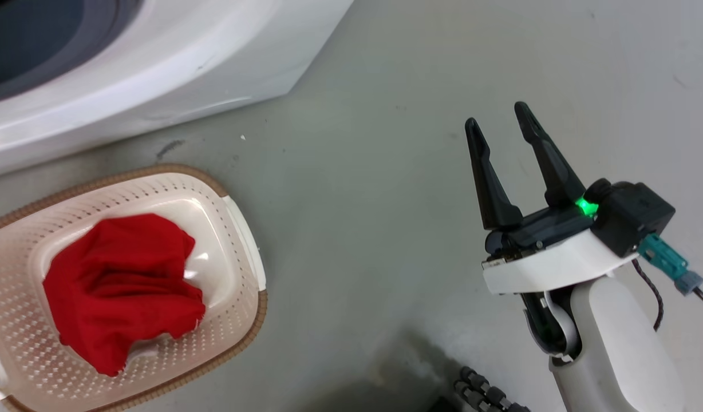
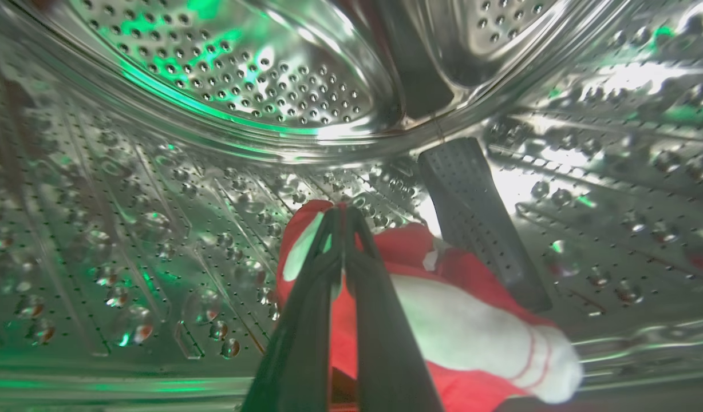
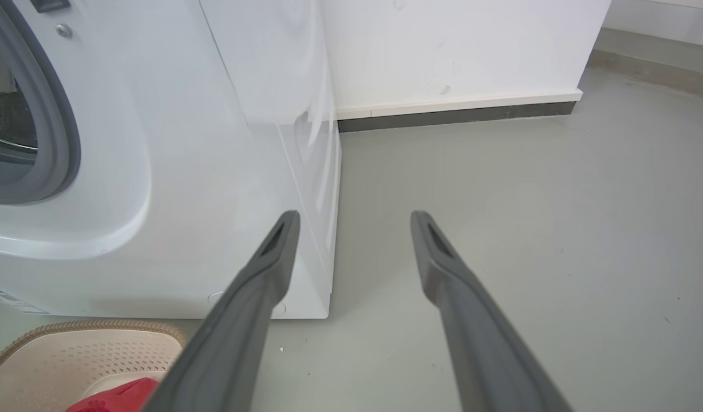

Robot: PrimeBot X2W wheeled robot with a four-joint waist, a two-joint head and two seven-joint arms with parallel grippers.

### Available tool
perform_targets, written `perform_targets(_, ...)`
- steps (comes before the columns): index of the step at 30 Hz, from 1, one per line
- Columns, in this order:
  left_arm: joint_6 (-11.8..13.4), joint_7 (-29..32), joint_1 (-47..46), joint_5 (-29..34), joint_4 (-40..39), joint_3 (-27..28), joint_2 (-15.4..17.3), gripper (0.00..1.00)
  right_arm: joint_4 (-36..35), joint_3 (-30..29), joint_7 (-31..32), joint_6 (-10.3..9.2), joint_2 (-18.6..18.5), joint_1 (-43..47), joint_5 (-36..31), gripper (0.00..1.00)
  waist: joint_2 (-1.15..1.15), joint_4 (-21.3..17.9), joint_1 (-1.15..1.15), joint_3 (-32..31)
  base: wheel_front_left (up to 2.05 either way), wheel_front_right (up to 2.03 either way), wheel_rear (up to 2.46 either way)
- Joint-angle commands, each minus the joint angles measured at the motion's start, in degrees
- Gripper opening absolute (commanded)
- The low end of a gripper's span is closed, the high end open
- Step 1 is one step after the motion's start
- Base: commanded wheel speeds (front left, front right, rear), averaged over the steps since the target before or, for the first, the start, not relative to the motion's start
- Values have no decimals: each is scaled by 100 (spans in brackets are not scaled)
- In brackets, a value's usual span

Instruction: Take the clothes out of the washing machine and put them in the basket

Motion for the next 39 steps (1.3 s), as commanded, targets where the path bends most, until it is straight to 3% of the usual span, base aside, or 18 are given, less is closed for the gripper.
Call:
perform_targets(1,62,-285,198,-57,31,37,-63,0,9,-38,-18,-4,9,116,-31,100,0,90,0,-279,0,0,0)
perform_targets(12,64,-2513,1210,-808,1100,374,-687,0,-71,-295,222,-4,8,619,-250,100,0,300,0,-1443,0,0,0)
perform_targets(20,-98,-3497,1786,-1212,1712,502,-1168,0,-259,-546,482,-4,7,1065,-364,100,0,555,0,-2139,0,0,0)
perform_targets(27,-335,-3728,2290,-1415,1754,579,-1478,0,-518,-738,711,-4,8,1414,-481,100,0,804,0,-2692,0,0,0)
perform_targets(39,-466,-3737,3083,-1215,125,575,-1950,0,-871,-922,989,-4,8,1804,-542,100,0,1202,0,-3271,0,0,0)
